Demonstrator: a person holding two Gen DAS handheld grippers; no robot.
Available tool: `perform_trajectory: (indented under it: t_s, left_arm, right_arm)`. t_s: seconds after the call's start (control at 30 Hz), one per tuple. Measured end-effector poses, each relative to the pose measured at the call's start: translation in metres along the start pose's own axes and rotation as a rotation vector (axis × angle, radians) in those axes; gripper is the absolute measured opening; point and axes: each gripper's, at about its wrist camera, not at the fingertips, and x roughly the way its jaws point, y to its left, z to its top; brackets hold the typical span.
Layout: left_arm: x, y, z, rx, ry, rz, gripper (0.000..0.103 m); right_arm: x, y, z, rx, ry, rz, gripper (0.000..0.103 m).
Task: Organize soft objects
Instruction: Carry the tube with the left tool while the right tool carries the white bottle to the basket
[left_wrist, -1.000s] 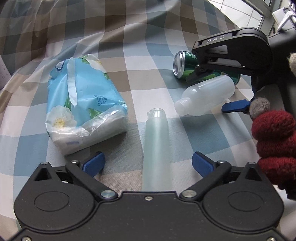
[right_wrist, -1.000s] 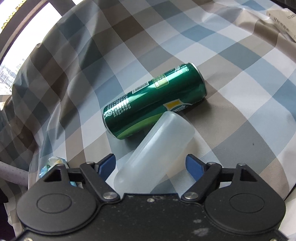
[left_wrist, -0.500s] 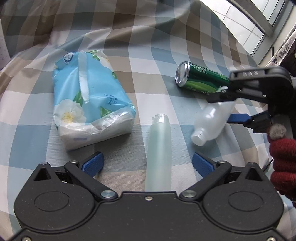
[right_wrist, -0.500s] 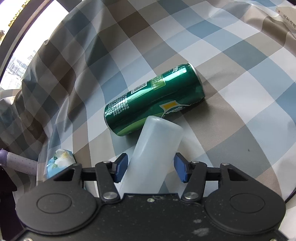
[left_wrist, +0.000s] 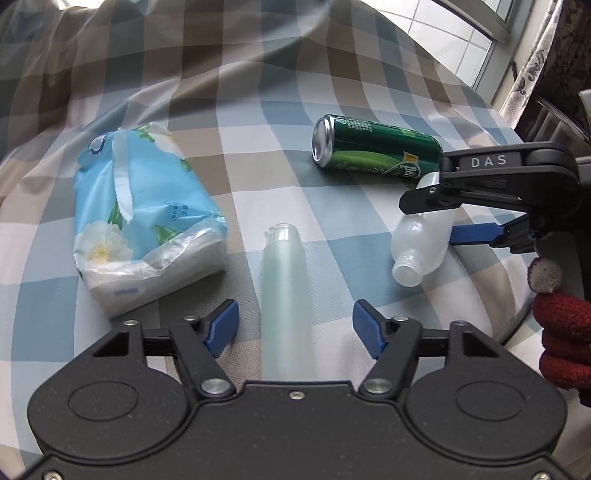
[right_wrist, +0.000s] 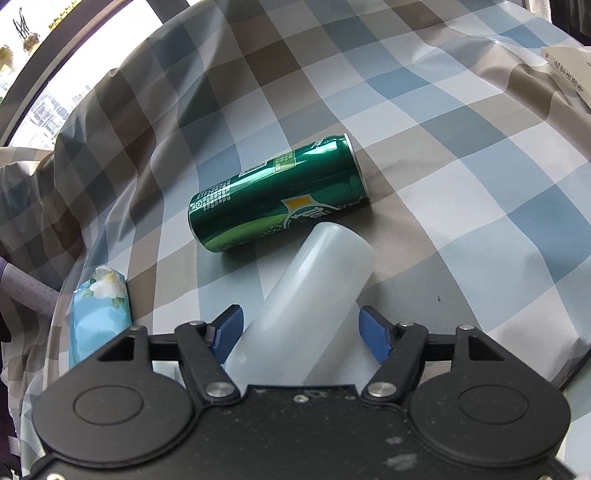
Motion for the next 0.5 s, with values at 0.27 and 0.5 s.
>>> perform_trajectory:
  t_s: [0.27, 0.5]
  left_arm:
    - [0.004, 0.003, 0.007, -0.015, -0.016, -0.02, 0.027]
    - [-0.004, 0.012, 0.004, -0.067, -0.029, -0.019, 0.027]
  right_arm:
    - [0.006, 0.011, -0.005, -0.046, 0.002, -0.002, 0.066]
    - [-0.004, 0.015, -0.008, -0.103, -0.03, 0.071, 0.051]
